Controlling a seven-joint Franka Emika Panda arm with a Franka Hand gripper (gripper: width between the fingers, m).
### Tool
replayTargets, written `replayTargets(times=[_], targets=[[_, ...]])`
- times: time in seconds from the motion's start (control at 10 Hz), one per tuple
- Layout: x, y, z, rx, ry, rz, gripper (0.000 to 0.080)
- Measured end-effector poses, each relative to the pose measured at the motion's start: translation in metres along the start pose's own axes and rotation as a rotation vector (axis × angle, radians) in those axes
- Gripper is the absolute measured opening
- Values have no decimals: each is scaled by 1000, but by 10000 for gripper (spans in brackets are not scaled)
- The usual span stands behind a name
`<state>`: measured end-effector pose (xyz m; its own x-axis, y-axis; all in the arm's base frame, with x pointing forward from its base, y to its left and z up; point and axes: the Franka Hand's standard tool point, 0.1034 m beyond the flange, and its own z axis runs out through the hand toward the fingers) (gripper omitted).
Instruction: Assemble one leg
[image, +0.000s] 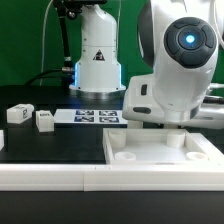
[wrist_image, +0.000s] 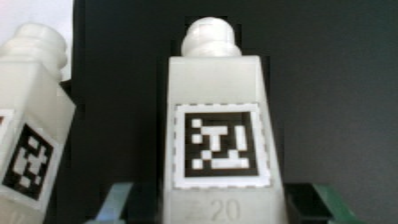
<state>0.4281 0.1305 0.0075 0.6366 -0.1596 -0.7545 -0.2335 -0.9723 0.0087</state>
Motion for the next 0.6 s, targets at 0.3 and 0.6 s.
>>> replayTargets(times=[0.3,0.6], targets=[[-19,4,-24,1,-12,-13,291],[-44,3,-64,9,32,-25,291]])
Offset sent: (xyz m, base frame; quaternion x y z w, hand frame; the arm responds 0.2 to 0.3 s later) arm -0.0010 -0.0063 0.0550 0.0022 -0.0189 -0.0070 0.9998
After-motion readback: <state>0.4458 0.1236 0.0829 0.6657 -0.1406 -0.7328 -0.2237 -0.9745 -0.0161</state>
